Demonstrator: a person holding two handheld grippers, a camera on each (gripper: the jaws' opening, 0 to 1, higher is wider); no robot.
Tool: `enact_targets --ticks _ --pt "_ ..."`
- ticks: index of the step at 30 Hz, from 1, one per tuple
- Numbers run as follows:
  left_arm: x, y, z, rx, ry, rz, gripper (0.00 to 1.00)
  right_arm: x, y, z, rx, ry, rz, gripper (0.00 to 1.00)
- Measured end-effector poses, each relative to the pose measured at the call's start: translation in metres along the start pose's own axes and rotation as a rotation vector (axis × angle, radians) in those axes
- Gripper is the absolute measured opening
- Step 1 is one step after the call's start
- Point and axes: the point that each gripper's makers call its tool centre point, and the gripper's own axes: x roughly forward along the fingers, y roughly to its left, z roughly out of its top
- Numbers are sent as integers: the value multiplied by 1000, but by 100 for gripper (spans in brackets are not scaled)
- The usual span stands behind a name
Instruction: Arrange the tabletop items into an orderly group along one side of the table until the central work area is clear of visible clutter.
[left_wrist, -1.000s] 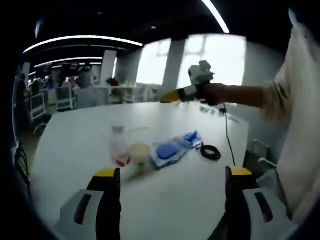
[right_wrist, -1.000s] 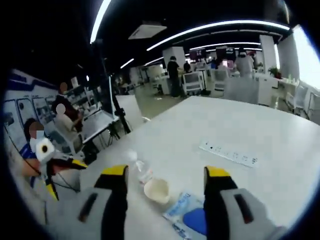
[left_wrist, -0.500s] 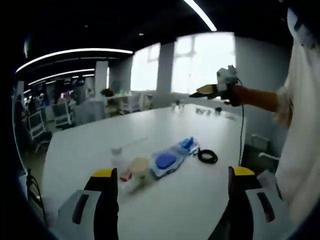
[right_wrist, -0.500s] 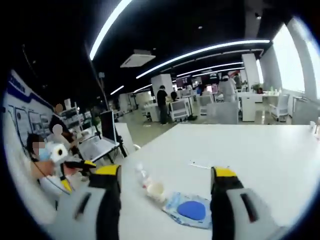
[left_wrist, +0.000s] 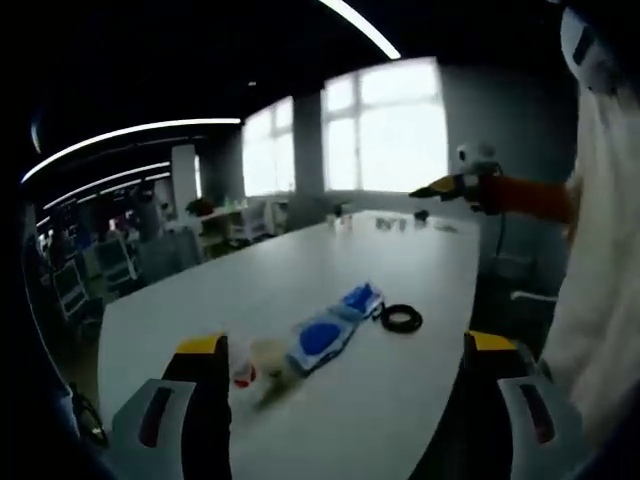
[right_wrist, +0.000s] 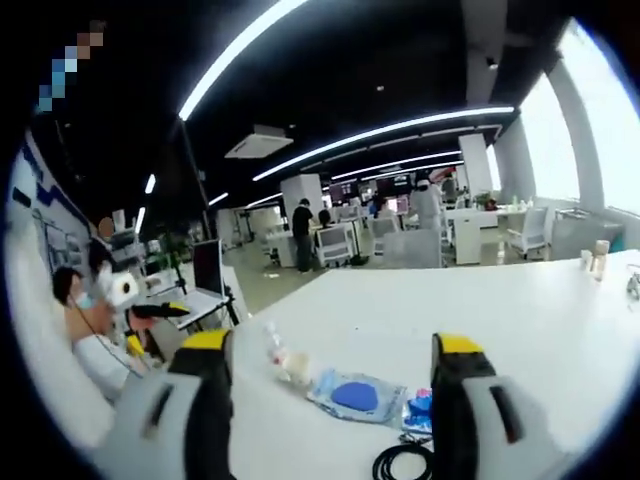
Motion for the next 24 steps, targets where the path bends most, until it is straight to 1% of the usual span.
enact_targets --ticks 3,5,7,8,9,10,11,13,15,17,19,21,22,23,24 --pt "1 -11 0 -1 3 -9 97 -19 1 -15 -7 -1 -6 83" --pt "1 -17 -4 -4 3 -7 97 -28 0 -25 -21 7 -31 84" --pt "1 -23 -13 -14 24 0 97 -40 2 -38 -20 -5 -35 85" --pt "-2 -19 -21 -17 17 0 97 -44 1 -44 -3 -7 -44 86" --pt "-3 -21 -24 -26 11 0 97 -51 1 -51 5 -20 -51 89" --pt "-3 -25 -30 -37 26 -7 97 -54 0 -58 9 -21 -62 90" --pt "-2 -28 -32 -32 29 -5 97 -61 0 -68 31 -5 -74 91" --pt "-2 -31 -36 -44 25 2 97 -69 0 -80 16 -16 -87 93" --pt "-1 -39 -41 -60 27 -1 97 -75 0 -94 -1 11 -100 96" --pt "1 -44 -45 -97 12 -5 97 -79 0 -104 -24 28 -107 98" --pt "3 -48 -51 -108 0 2 97 -81 0 -113 -43 30 -107 99" --pt "6 -53 -59 -112 12 0 97 -82 1 -128 -70 84 -103 99" --pt "6 -56 -60 -115 10 0 97 -81 2 -133 -92 88 -98 99" --pt "7 -57 -63 -124 1 1 97 -81 3 -137 -94 92 -95 99" --pt "8 -59 -66 -131 6 0 97 -81 4 -143 -94 105 -91 99"
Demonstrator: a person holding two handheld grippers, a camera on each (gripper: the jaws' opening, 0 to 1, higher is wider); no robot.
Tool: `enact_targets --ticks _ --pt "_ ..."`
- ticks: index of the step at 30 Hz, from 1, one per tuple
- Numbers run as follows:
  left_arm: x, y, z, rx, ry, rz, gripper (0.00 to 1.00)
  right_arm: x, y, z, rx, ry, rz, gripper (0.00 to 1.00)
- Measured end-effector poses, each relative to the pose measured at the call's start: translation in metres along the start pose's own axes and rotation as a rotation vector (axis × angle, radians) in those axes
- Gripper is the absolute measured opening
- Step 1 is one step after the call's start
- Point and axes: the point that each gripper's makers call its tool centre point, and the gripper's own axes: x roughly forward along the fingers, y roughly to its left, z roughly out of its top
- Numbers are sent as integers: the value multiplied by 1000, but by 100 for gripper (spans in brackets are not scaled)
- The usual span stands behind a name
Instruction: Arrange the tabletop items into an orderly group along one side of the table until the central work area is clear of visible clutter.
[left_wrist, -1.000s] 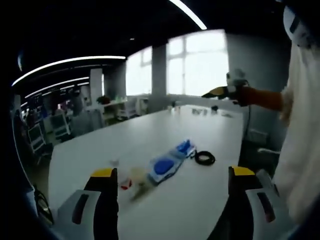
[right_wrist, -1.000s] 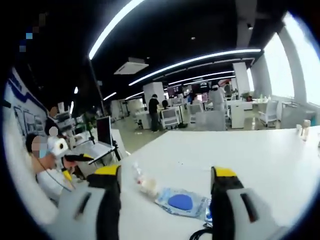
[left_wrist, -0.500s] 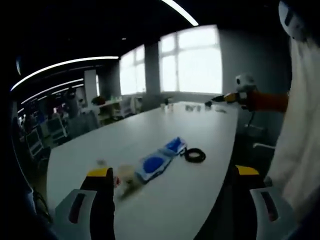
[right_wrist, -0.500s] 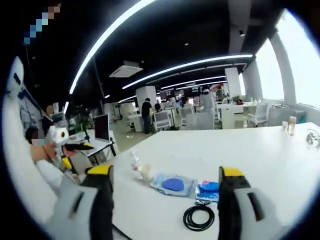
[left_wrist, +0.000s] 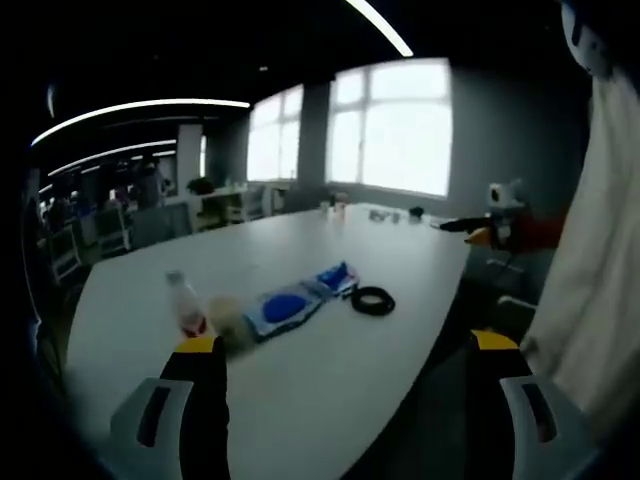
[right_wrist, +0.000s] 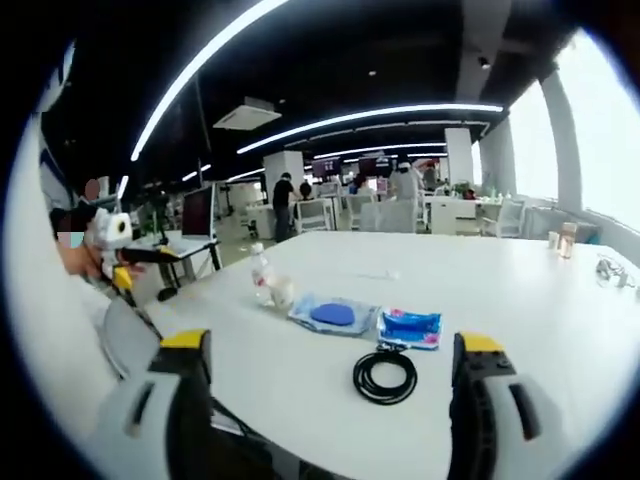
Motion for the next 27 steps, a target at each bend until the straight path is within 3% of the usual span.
enact_targets --ticks 12,18,27 --pt "-12 6 -42 -55 42 58 97 8 -1 -27 -17 26 9 99" --pt "-14 5 -55 -74 58 79 97 14 2 -35 -76 61 23 96" --pt "-9 2 -65 -96 76 85 97 18 4 -47 -89 100 41 94"
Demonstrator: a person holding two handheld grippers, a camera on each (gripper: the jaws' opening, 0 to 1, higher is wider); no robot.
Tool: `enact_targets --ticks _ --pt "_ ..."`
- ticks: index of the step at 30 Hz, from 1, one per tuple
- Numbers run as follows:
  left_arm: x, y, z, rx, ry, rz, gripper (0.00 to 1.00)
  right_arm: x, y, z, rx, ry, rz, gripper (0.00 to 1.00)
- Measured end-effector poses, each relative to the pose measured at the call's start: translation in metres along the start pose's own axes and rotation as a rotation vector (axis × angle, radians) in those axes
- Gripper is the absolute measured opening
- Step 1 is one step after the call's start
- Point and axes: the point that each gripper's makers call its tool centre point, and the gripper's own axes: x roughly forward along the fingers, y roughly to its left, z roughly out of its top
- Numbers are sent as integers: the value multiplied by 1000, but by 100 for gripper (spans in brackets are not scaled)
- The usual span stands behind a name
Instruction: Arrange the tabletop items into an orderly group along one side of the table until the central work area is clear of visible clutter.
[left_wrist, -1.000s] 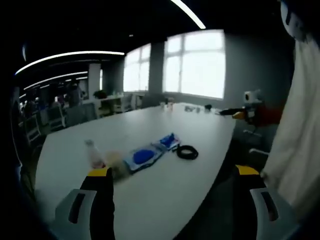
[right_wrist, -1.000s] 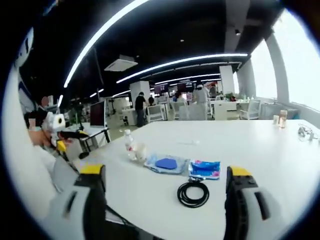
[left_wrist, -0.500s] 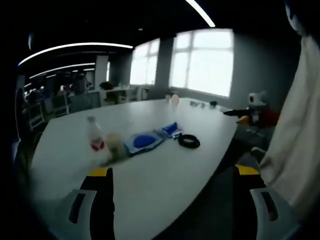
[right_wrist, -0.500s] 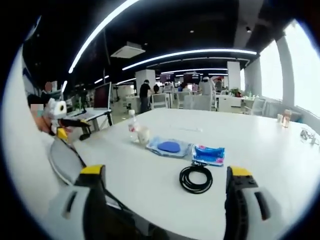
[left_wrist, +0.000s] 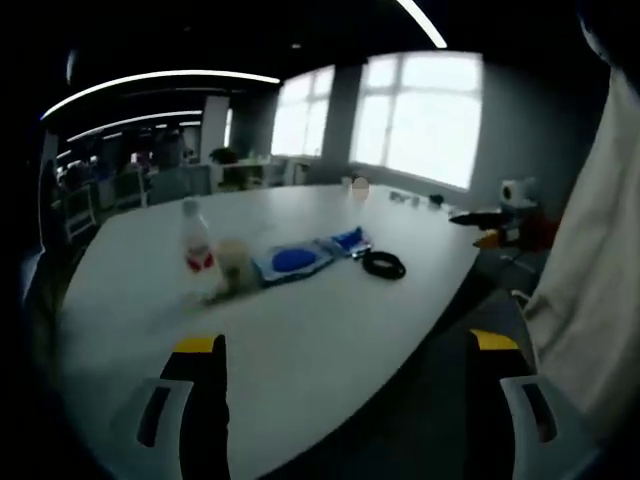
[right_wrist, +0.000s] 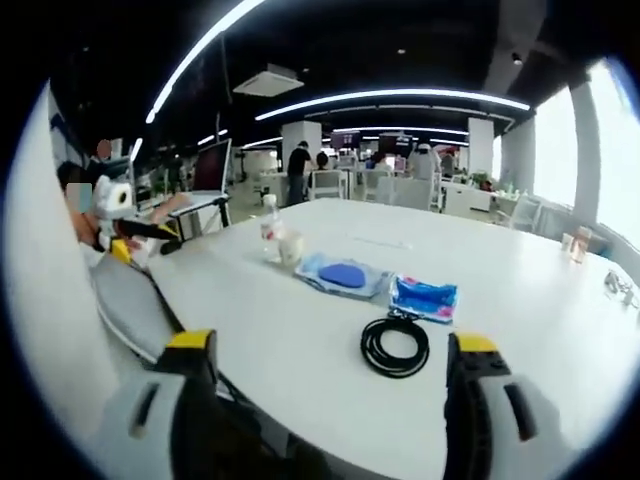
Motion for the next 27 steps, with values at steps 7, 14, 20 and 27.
enact_targets --ticks 7,14,20,27 --pt "6 -3 0 1 3 -14 97 -2 -2 -1 -7 8 -4 93" --pt "9 -2 1 3 3 -17 97 -3 -6 0 -6 10 -12 92" --pt "10 0 1 -1 6 -17 97 -1 -7 1 1 6 -10 92" --pt "11 0 1 -1 5 -17 97 1 -8 -1 -3 12 -4 91"
